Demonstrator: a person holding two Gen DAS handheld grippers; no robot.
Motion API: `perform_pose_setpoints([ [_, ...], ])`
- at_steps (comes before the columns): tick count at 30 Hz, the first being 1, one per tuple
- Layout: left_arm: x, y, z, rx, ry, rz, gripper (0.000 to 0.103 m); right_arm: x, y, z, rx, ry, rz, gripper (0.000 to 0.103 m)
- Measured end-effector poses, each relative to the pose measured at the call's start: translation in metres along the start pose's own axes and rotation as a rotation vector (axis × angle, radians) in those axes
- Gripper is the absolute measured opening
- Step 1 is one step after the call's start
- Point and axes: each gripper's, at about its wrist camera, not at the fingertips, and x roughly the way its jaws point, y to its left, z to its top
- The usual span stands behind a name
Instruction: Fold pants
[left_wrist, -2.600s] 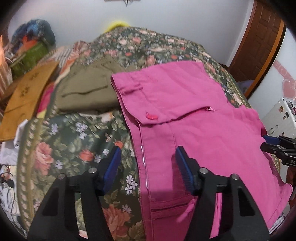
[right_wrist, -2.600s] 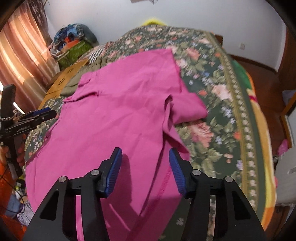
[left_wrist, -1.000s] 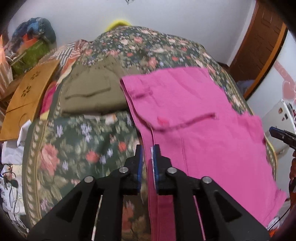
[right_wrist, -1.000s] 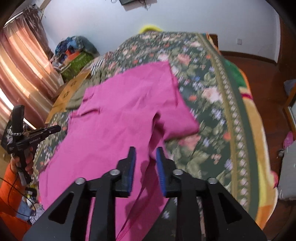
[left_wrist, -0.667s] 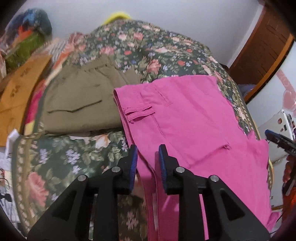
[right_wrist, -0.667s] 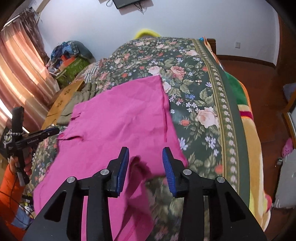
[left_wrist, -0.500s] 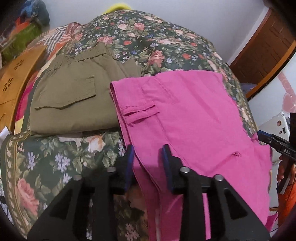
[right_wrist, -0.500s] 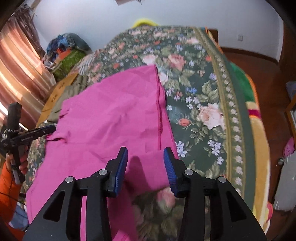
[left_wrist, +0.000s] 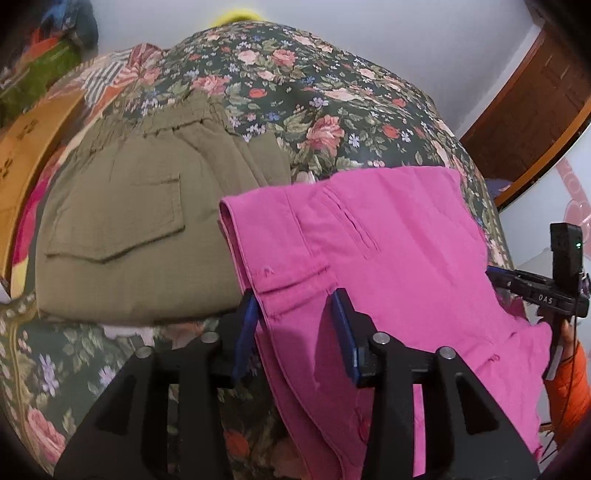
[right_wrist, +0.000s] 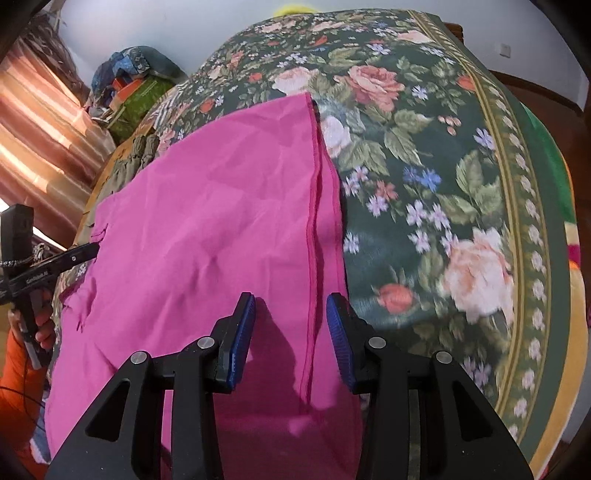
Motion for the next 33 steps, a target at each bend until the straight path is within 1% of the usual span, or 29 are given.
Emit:
perform_pose_setpoints([
  [1,0.0,-0.001,0.001,0.007,-0.007,0.003,0.033,0.0,0.001,0.0,-0.005,-0.004,0.0,0.009],
  [2,-0.001,-0.003,0.002,0.017,-0.015,0.007,0.024,0.0,0.003,0.0,-0.015,0.001,0.006,0.007],
  [3,-0.001,-0.004,0.003,0.027,-0.016,0.005,0.02,0.001,0.006,0.001,-0.024,0.002,0.007,0.007],
  [4,-0.001,-0.005,0.004,0.032,-0.017,0.0,0.012,0.001,0.009,0.001,-0.038,-0.004,0.008,0.007],
  [5,-0.002,-0.008,0.004,0.038,-0.019,-0.005,0.009,-0.001,0.013,0.001,-0.055,-0.013,0.011,0.006],
  [8,-0.005,-0.013,0.005,0.059,-0.042,0.022,0.007,-0.006,0.024,0.002,-0.093,-0.044,0.02,0.005],
  [11,-0.015,-0.014,0.009,0.057,-0.083,0.037,0.006,-0.015,0.031,0.009,-0.114,-0.094,0.021,0.004],
  [15,-0.029,-0.011,0.016,0.05,-0.135,0.057,0.006,-0.028,0.034,0.021,-0.135,-0.144,0.004,0.004],
  [17,-0.032,-0.007,0.018,0.045,-0.144,0.07,0.006,-0.035,0.03,0.026,-0.135,-0.174,-0.012,0.003],
  [19,-0.03,0.0,0.019,0.023,-0.135,0.075,0.006,-0.04,0.026,0.03,-0.118,-0.186,-0.013,0.003],
  [22,-0.022,0.006,0.017,0.011,-0.099,0.07,0.006,-0.037,0.02,0.035,-0.09,-0.175,0.003,0.003],
  [24,-0.018,0.005,0.013,0.033,-0.086,0.077,0.007,-0.033,0.022,0.033,-0.102,-0.15,-0.001,0.004],
  [25,-0.017,0.003,0.012,0.041,-0.087,0.077,0.008,-0.031,0.024,0.032,-0.106,-0.134,-0.002,0.004],
  [26,-0.017,0.002,0.011,0.049,-0.083,0.072,0.013,-0.03,0.023,0.032,-0.101,-0.119,0.002,0.006],
  [27,-0.017,0.002,0.011,0.056,-0.08,0.064,0.017,-0.03,0.021,0.033,-0.096,-0.112,0.009,0.007],
  [29,-0.017,0.003,0.013,0.056,-0.082,0.052,0.031,-0.03,0.019,0.034,-0.093,-0.104,0.013,0.018],
  [30,-0.017,0.004,0.015,0.053,-0.084,0.048,0.032,-0.03,0.019,0.036,-0.094,-0.107,0.004,0.022],
  [31,-0.016,0.006,0.017,0.046,-0.088,0.045,0.032,-0.03,0.018,0.038,-0.093,-0.109,0.002,0.028],
  [32,-0.015,0.009,0.02,0.035,-0.088,0.047,0.032,-0.03,0.017,0.042,-0.09,-0.113,0.002,0.031],
  [33,-0.014,0.012,0.023,0.021,-0.088,0.042,0.032,-0.03,0.017,0.045,-0.09,-0.116,0.001,0.031],
])
